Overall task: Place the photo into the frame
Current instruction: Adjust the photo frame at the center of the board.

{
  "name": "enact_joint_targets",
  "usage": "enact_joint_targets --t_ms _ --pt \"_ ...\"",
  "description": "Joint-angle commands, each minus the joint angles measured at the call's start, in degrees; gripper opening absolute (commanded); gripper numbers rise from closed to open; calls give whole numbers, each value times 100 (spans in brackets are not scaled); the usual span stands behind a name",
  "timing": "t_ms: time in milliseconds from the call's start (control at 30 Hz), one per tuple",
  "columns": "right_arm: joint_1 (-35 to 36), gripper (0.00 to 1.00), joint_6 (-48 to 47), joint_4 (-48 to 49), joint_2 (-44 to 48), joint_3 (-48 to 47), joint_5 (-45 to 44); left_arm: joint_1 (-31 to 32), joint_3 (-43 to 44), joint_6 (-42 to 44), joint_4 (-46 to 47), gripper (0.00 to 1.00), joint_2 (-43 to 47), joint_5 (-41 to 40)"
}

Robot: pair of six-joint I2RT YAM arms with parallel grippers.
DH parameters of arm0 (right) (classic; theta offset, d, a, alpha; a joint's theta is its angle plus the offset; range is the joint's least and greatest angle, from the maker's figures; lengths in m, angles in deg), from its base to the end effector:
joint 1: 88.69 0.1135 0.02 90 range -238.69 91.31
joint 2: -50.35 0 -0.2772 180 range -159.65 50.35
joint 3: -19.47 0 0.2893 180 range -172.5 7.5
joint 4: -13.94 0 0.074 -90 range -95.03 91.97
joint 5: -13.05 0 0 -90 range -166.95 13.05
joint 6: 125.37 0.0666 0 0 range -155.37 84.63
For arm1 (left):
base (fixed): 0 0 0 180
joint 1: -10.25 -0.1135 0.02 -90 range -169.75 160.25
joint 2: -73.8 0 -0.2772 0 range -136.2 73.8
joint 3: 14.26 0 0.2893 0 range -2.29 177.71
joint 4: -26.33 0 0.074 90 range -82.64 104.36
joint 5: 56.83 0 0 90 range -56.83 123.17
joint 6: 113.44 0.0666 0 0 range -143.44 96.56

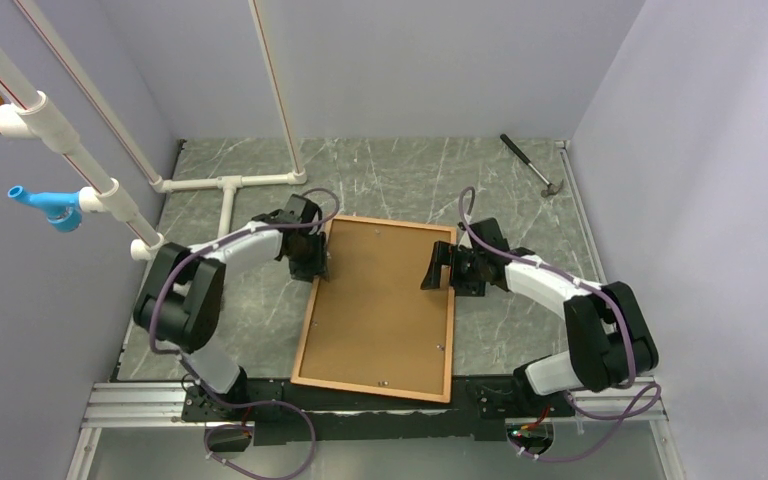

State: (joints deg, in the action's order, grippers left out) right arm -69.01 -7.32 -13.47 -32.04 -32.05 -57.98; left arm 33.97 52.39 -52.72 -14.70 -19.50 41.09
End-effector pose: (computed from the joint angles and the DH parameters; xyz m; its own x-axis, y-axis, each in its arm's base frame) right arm 0.2786 0.1226 0.1233 -0.9323 0.1388 -0.3340 -0.0465 0.8698 0.4913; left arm 0.3146 -0.1483 0.1310 -0.9570 -0.1086 -0.2689 -0.0249 0.9546 -0.2969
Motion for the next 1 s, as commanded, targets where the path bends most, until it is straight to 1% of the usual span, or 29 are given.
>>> enact_joint_targets --t_ms 0,133,300,433,567,633,733,800,900,967 --pt "510 100 700 -253 286 519 524 245 927 93 419 44 -561 545" --pt "891 99 1116 -165 704 849 513 421 1709 169 347 45 -1198 722" --pt "1397 99 1802 266 1157 1252 600 745 2808 267 11 48 -1971 832" --pt "1904 99 2221 574 1107 1360 541 998 3542 256 -165 49 -2459 936" --pt "2350 99 2523 894 928 1332 486 1209 3935 243 -213 52 -2703 999" --pt "2518 99 2563 883 854 1216 403 1266 3997 262 -300 59 -2673 857" --pt "2652 99 2597 794 867 1128 338 1272 3851 249 -489 80 -2351 398" --pt "2726 100 2665 824 931 1133 394 1272 3651 239 -610 89 -1956 -83" --pt "2856 100 2743 836 971 1090 473 1266 3360 191 -728 99 -1266 -573" --pt "2937 100 2730 790 968 979 543 1266 3102 166 -755 99 -759 -762"
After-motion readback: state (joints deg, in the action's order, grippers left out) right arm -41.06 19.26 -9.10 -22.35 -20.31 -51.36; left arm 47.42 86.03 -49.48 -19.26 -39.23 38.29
